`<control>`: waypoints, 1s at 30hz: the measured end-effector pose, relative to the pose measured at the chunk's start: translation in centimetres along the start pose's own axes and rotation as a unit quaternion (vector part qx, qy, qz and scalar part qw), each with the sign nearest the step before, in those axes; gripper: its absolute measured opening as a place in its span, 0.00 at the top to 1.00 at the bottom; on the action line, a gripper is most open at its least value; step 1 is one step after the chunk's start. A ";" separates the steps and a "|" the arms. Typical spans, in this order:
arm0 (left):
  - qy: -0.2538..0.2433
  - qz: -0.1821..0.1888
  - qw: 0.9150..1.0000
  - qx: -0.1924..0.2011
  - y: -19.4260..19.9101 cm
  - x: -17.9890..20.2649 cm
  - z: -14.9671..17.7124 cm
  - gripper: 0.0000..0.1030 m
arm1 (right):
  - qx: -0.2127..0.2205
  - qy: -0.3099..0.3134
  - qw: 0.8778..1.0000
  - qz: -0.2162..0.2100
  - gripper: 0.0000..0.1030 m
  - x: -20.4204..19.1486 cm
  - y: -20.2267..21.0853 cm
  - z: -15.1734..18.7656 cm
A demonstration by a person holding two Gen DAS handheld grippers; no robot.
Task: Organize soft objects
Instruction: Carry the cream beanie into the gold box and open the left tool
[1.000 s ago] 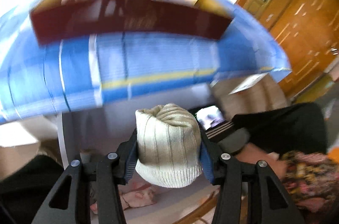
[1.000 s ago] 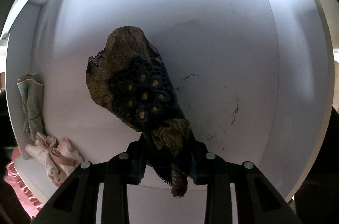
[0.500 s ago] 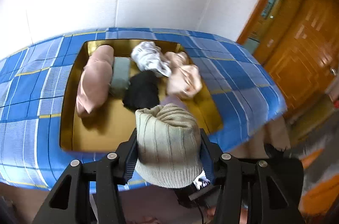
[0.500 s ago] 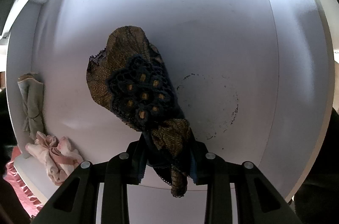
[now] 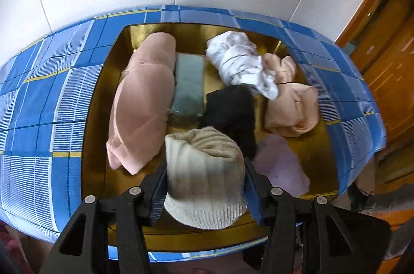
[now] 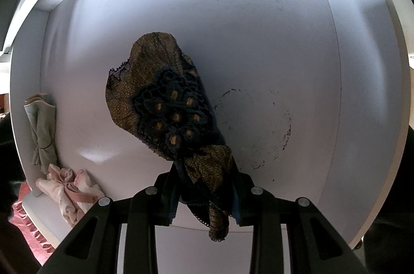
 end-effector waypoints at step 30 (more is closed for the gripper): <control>-0.075 0.051 0.984 0.155 5.9 4.2 9.0 0.22 | 0.003 -0.003 1.000 0.000 0.69 0.9 1.1 0.1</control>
Point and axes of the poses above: each gripper's, at about its wrist camera, not at the fingertips, and y roughly against the way its jaws point, x to its right, z to its underside, the point moved 6 cm from there along -y, roughly the way its jaws point, and after that the axes turned 5 degrees about -x, right-handed, at the moved point
